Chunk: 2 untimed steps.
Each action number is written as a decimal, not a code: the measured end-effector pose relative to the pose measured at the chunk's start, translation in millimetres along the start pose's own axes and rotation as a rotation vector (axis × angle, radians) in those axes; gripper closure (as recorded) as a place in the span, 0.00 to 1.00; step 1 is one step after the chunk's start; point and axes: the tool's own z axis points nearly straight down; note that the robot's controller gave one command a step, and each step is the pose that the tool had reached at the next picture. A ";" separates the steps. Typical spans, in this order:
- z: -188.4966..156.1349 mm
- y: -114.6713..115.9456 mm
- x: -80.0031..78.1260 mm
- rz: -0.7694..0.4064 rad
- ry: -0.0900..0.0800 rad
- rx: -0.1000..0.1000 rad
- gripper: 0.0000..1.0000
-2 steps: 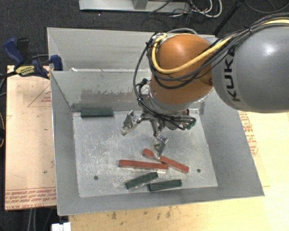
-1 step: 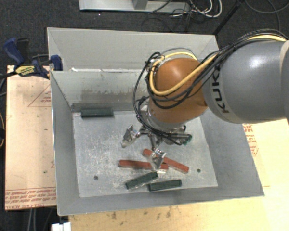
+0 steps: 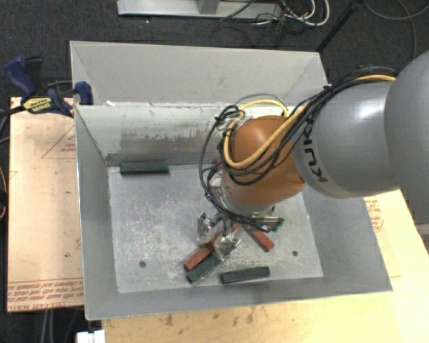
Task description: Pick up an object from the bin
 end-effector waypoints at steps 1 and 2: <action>0.0 0.0 0.0 0.000 0.000 0.000 1.00; -112.0 11.1 -8.4 -0.043 0.005 -0.010 1.00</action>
Offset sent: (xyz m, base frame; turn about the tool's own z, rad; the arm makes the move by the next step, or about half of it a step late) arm -0.0046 0.0129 0.1122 -0.0465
